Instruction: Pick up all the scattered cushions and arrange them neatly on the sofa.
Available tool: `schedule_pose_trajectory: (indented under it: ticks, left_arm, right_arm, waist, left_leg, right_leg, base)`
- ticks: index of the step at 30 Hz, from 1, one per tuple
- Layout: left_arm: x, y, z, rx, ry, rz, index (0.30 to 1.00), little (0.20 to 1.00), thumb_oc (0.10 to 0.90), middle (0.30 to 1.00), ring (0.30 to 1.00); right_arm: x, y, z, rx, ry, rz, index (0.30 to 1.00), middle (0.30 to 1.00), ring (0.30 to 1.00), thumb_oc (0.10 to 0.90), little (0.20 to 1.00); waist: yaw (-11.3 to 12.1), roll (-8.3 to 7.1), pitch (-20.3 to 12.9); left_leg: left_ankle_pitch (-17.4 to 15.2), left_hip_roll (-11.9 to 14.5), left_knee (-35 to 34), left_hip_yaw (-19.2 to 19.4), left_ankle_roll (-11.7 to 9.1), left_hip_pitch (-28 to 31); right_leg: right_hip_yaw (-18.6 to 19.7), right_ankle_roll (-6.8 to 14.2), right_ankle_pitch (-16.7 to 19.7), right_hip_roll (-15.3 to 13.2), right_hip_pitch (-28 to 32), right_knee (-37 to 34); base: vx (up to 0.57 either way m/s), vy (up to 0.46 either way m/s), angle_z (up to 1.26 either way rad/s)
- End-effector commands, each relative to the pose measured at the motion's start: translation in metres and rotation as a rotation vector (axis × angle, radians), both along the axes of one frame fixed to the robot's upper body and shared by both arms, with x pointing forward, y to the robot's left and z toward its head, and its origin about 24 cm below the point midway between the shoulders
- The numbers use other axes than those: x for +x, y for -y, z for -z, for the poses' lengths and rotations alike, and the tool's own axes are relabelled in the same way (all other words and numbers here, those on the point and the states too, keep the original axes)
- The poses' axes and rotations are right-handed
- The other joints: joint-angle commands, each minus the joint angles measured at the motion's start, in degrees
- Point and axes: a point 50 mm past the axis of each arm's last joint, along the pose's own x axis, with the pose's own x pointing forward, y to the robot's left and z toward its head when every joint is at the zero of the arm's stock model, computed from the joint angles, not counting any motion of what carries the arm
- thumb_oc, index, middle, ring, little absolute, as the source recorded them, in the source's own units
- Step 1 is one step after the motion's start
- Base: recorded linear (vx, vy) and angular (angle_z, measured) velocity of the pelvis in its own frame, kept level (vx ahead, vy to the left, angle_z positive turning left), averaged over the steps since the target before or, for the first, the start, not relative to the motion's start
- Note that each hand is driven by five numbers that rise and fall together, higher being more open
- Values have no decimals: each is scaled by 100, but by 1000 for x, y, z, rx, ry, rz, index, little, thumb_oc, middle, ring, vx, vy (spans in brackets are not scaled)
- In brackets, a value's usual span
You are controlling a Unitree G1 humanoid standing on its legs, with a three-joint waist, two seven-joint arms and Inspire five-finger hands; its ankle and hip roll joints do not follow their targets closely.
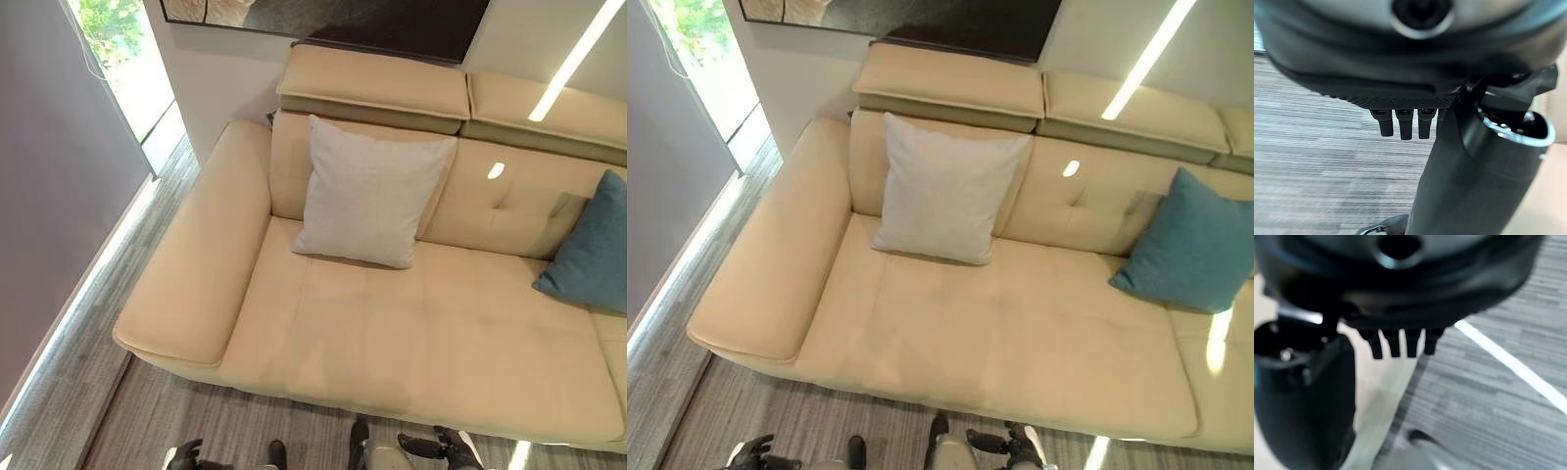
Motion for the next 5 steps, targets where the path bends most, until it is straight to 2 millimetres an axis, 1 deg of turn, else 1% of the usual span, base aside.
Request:
schedule_pose_trajectory:
  ticks: [1,5]
  left_arm:
    - [20,6,-3,15,57,19,900,900,800,900,900]
    - [25,12,-2,4,57,58,900,900,800,900,900]
  right_arm:
    - [16,18,-11,-69,57,11,900,900,900,800,900]
    - [8,19,-7,-63,30,32,900,900,900,800,900]
  waist:
    - [-69,11,-271]
    - [-172,35,-332]
  left_leg:
    - [-347,-333,-36,-530,-49,-275]
    - [-272,-264,-175,-511,-118,-174]
  right_leg:
    - [95,-26,513,152,225,-937]
    - [104,-71,496,239,349,-1183]
  base:
    - [-19,-106,-10]
    - [-21,-72,-7]
